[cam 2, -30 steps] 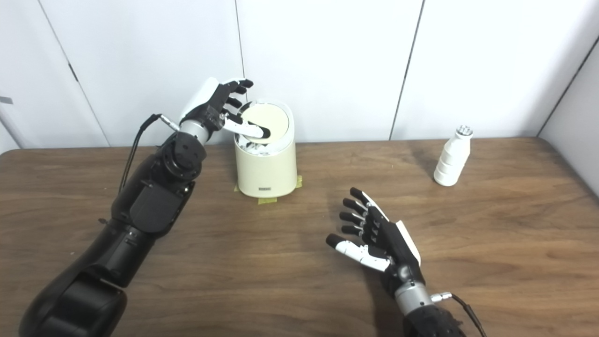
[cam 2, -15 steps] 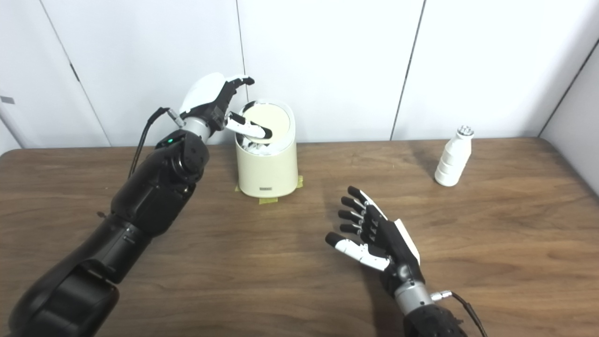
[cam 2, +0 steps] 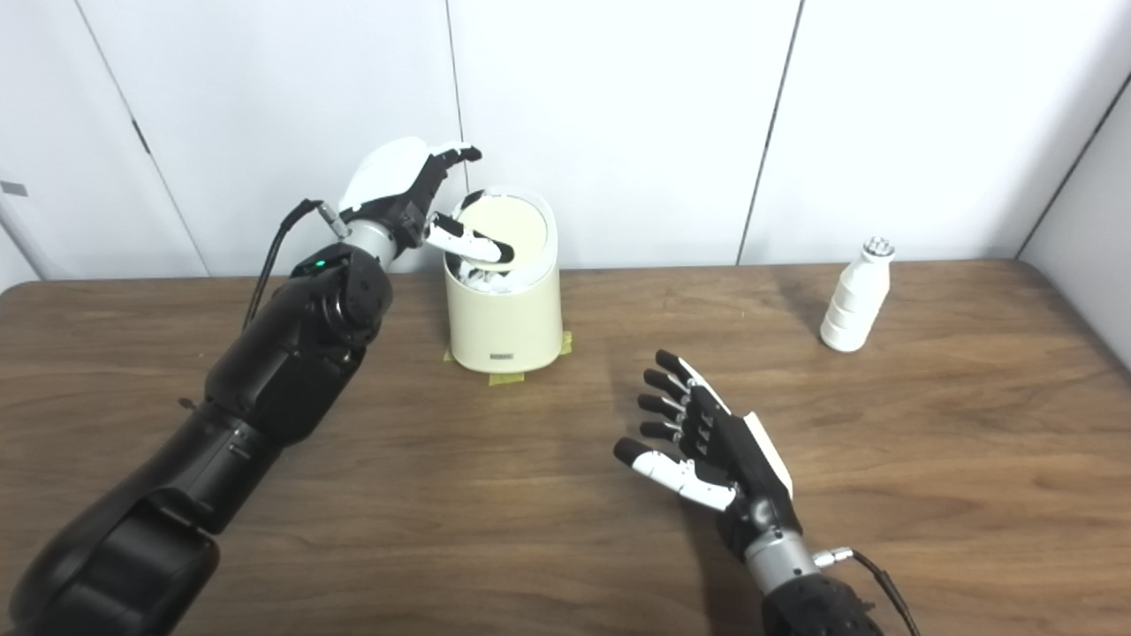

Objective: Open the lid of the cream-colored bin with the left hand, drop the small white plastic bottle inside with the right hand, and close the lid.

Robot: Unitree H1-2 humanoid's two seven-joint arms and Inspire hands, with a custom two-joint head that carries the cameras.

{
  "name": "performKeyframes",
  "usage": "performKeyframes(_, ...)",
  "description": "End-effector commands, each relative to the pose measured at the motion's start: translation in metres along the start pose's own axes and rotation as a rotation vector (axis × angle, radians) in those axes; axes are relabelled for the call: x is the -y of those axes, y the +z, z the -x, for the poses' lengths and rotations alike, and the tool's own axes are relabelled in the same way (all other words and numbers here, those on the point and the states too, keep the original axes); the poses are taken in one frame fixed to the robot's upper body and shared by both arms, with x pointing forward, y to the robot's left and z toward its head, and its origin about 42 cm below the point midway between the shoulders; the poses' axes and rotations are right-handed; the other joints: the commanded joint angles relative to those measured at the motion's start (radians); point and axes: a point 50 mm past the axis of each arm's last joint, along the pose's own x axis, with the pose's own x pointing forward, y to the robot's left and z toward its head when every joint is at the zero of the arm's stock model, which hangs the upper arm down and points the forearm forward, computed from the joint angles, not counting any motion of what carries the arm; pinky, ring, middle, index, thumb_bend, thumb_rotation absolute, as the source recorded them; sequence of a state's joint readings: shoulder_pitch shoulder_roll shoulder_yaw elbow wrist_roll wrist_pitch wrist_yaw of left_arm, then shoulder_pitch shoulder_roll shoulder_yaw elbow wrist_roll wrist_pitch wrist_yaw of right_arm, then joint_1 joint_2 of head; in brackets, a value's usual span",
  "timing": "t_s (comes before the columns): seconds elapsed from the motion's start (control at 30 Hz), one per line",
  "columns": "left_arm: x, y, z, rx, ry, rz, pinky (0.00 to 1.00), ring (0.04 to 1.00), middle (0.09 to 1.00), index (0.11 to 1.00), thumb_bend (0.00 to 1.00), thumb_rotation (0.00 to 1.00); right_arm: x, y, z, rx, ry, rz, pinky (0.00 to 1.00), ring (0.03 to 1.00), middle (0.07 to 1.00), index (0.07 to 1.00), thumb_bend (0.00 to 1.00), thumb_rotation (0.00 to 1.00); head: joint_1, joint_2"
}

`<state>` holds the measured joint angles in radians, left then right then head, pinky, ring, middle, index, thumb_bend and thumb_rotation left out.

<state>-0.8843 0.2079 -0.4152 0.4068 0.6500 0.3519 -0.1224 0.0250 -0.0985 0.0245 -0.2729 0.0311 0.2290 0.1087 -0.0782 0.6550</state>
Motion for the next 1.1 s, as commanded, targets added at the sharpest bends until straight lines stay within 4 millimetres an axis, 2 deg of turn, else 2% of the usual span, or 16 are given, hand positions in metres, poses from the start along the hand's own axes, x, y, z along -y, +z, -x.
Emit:
performKeyframes(0.0,-0.024,0.015,-0.003,0.029,0.034,0.063,0.68,0.834,0.876,0.876,0.92,0.0,0.001,0.022,-0.006,0.093,0.011,0.007,0.74,0.825,0.883,0.919,0.76,0.31,0.0,0.001)
performKeyframes(0.17,-0.044,0.019,0.012,0.095,0.021,0.371,0.66,0.798,0.86,0.854,0.86,0.04,0.0,0.023,-0.005,0.09,0.005,0.011,0.75,0.82,0.875,0.911,0.74,0.28,-0.009,0.005)
performKeyframes(0.2,-0.048,0.019,0.017,0.112,0.033,0.438,0.67,0.8,0.847,0.869,0.83,0.1,0.0,0.023,-0.005,0.09,0.004,0.01,0.73,0.821,0.876,0.911,0.74,0.28,-0.009,0.006)
performKeyframes(0.27,-0.054,0.02,0.027,0.133,0.071,0.544,0.68,0.794,0.831,0.881,0.79,0.15,0.0,0.023,-0.005,0.088,0.0,0.009,0.72,0.821,0.876,0.91,0.74,0.28,-0.011,0.006)
performKeyframes(0.4,-0.058,0.011,0.045,0.146,0.14,0.699,0.69,0.764,0.79,0.886,0.65,0.26,-0.001,0.024,-0.006,0.087,-0.007,0.016,0.7,0.815,0.87,0.905,0.72,0.26,-0.015,0.007)
performKeyframes(0.5,-0.052,-0.003,0.059,0.155,0.16,0.849,0.73,0.784,0.801,0.888,0.6,0.23,0.0,0.025,-0.006,0.089,-0.01,0.003,0.68,0.813,0.872,0.904,0.71,0.26,-0.015,0.007)
performKeyframes(0.63,-0.042,-0.021,0.079,0.137,0.163,0.976,0.75,0.793,0.821,0.87,0.59,0.22,0.001,0.026,-0.006,0.089,-0.019,-0.018,0.64,0.806,0.875,0.898,0.7,0.23,-0.018,0.003)
performKeyframes(0.73,-0.033,-0.036,0.097,0.127,0.153,1.011,0.76,0.803,0.834,0.881,0.57,0.31,0.001,0.026,-0.006,0.095,-0.032,-0.027,0.64,0.797,0.87,0.892,0.7,0.22,-0.017,0.001)
performKeyframes(0.9,-0.019,-0.059,0.13,0.105,0.174,1.061,0.81,0.832,0.863,0.887,0.52,0.39,0.004,0.026,-0.007,0.105,-0.063,-0.069,0.64,0.797,0.866,0.874,0.72,0.21,-0.014,-0.001)
performKeyframes(1.07,-0.008,-0.071,0.161,0.078,0.189,1.066,0.85,0.87,0.888,0.899,0.5,0.48,0.01,0.029,-0.007,0.127,-0.106,-0.087,0.64,0.8,0.86,0.863,0.74,0.25,-0.015,-0.004)
